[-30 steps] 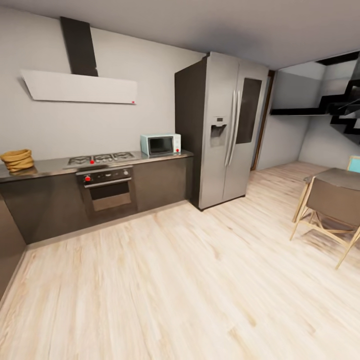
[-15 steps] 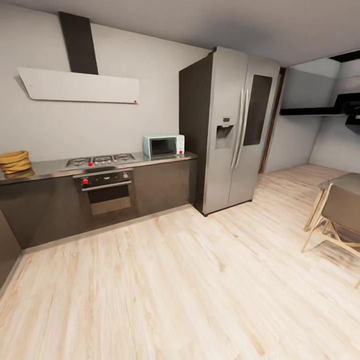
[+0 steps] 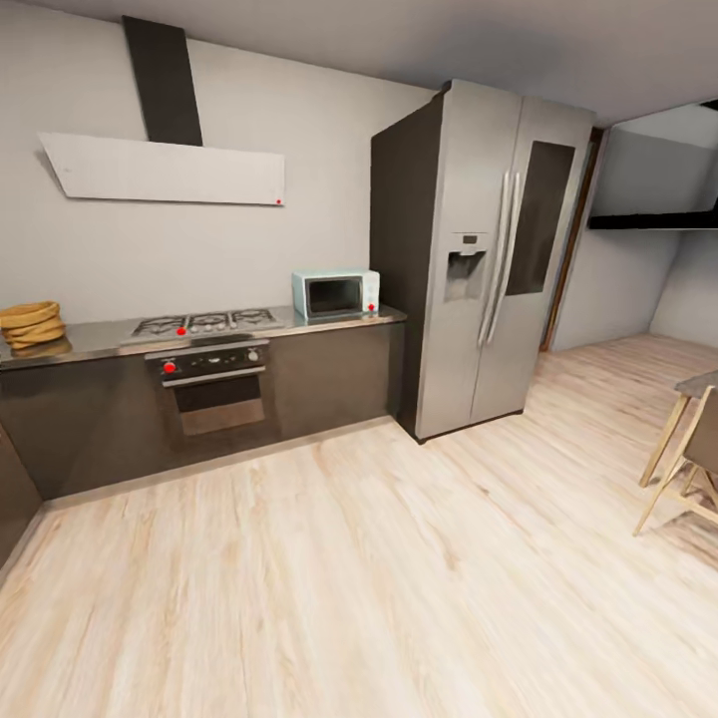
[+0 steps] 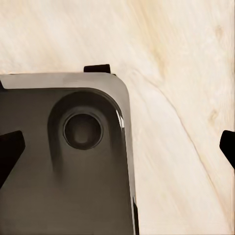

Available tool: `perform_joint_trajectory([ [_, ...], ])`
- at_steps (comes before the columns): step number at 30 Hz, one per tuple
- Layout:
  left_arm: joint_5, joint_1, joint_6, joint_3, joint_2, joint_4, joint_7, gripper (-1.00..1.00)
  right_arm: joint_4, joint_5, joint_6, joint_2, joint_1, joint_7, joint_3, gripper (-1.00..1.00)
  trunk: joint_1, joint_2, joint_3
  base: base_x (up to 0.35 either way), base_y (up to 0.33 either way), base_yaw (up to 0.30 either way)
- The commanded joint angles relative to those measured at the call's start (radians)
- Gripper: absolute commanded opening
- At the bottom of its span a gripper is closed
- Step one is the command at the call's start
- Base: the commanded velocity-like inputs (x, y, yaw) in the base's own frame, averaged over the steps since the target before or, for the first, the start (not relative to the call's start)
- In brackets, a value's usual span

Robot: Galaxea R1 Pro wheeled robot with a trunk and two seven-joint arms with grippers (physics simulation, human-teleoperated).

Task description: In the kitchen, take the popcorn bag from the countertop, put it into the microwave, and heat it until the popcorn is cooked so the cooked popcorn ends up inside the bag.

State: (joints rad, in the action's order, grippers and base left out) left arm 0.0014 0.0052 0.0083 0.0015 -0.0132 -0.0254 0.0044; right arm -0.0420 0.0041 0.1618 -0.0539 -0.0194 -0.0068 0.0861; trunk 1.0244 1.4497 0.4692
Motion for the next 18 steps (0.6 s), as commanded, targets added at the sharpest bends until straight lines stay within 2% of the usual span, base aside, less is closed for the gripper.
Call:
perform_joint_trajectory([
  [1,0.000,0.000,0.001,0.000,0.000,-0.002,0.001,1.00,0.001,0.000,0.004,0.000,-0.001,0.001,0.008,1.00,0.001,0.000,0.001,0.322,-0.176,0.212],
  [10,0.000,0.001,0.001,0.000,-0.004,-0.002,0.035,1.00,0.001,0.000,0.004,0.000,-0.001,0.001,0.008,1.00,0.001,0.000,0.001,0.322,-0.166,0.246],
  [18,0.000,0.001,0.001,0.000,-0.004,-0.002,0.037,1.00,0.001,0.000,0.004,0.000,-0.001,0.001,0.008,1.00,0.001,0.000,0.001,0.323,-0.111,0.034],
])
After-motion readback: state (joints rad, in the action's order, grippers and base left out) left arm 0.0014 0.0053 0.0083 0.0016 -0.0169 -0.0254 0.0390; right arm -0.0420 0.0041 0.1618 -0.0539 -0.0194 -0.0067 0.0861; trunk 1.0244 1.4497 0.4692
